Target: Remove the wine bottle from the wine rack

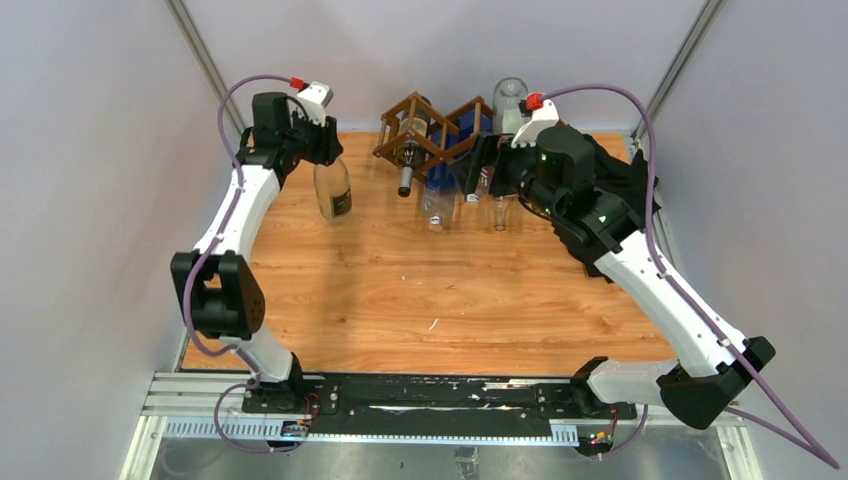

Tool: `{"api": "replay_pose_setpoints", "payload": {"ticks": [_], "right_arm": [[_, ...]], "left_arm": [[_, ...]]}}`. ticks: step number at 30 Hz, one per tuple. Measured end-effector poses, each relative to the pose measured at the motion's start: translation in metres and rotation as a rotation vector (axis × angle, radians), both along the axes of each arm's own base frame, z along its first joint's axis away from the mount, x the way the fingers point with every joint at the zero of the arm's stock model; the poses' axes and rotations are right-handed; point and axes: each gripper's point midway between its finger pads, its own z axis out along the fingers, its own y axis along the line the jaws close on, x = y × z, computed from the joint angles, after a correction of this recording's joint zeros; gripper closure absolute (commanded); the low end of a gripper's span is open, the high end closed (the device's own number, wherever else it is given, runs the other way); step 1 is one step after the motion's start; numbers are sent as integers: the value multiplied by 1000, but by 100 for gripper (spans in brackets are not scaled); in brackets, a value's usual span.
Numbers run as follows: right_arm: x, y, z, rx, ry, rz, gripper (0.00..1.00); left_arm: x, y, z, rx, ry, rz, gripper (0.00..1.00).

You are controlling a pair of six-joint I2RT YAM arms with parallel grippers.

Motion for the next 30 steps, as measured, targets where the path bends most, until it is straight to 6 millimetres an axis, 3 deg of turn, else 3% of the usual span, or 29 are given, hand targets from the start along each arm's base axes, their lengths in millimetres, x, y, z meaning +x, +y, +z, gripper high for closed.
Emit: {"api": "replay_pose_setpoints", "payload": {"ticks": [10, 20, 26, 30], "right_arm": [[36, -48, -32, -8, 119, -122, 0], [66, -76, -58, -9, 201, -194, 0], [79, -91, -68, -12, 228, -230, 0], [87, -100, -73, -17, 246, -258, 0]], "left_arm": [[80, -5, -6, -71, -47, 8, 100], [146, -20, -3, -193, -128, -14, 100], [160, -25, -12, -229, -136, -28, 100], [159, -27, -12, -230, -134, -37, 83]]}}
